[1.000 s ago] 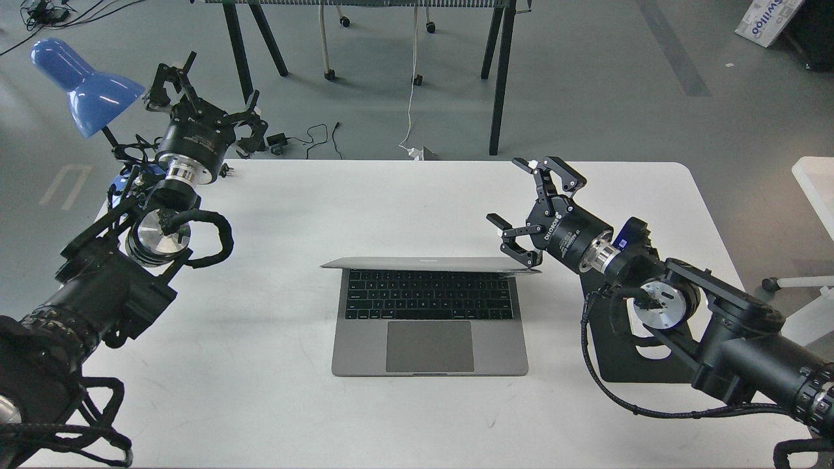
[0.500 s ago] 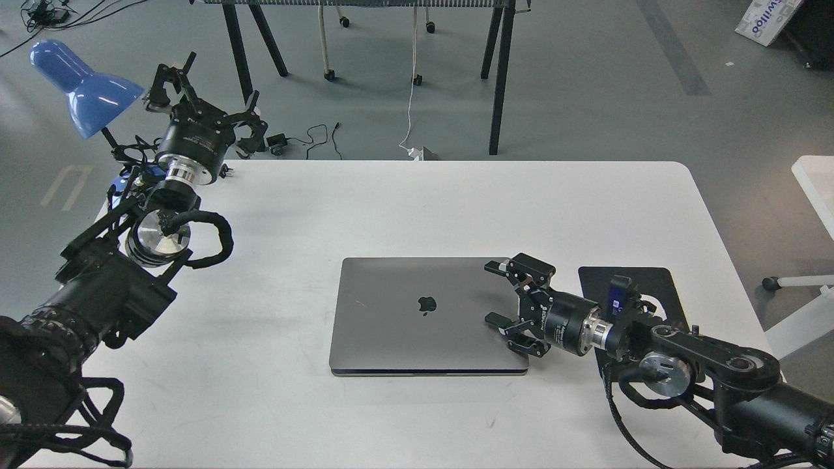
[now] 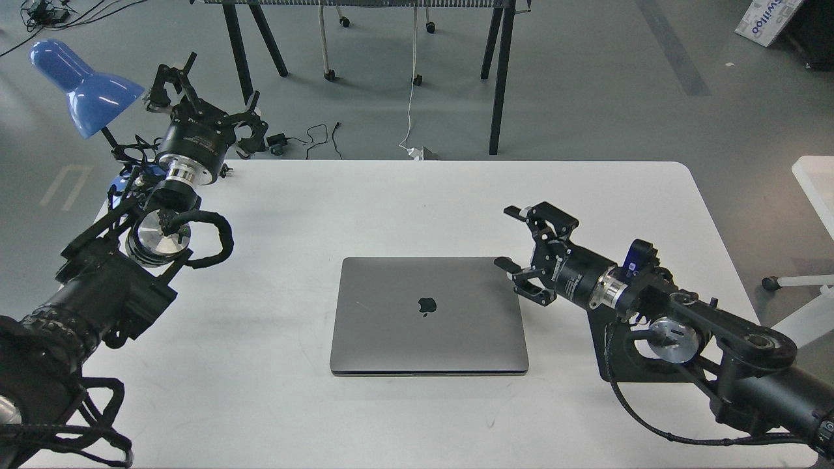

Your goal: Close notebook with right arm

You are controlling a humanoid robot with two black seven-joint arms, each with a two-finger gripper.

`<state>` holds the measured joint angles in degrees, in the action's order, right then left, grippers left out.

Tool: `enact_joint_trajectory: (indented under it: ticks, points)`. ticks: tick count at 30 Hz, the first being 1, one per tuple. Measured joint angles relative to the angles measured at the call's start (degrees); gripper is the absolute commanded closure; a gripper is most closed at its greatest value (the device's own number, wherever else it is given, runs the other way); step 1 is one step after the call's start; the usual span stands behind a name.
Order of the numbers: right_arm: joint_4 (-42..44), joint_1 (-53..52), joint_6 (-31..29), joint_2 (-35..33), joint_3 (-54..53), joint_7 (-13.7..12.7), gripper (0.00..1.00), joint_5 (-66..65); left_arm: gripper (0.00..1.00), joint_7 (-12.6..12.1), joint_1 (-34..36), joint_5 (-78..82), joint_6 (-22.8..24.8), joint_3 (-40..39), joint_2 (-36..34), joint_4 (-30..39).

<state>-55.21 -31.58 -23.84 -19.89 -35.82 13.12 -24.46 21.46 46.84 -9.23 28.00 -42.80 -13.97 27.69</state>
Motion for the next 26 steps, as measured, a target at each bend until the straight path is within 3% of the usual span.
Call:
enact_joint_trajectory:
  ticks: [11,16,21,26]
  points:
    - [3.52,-5.47,1.08,1.55,-25.86,-2.18,0.0,8.85,0.0,0.0,0.0,-0.01,0.0,0.0,0.03,0.0]
    - [10.11,-8.92,0.73,1.2,-27.39,-5.29,0.0,20.7,0.0,0.01,0.0,0.0,0.0,0.0,0.07,0.0]
    - [17.98,-12.01,-0.35,0.69,-28.65,-5.57,0.0,26.97,0.0,0.01,0.0,0.0,0.0,0.0,0.02,0.0]
    - [19.98,-12.21,-2.39,0.81,-30.03,-5.47,0.0,27.42,0.0,0.01,0.0,0.0,0.0,0.0,0.02,0.0]
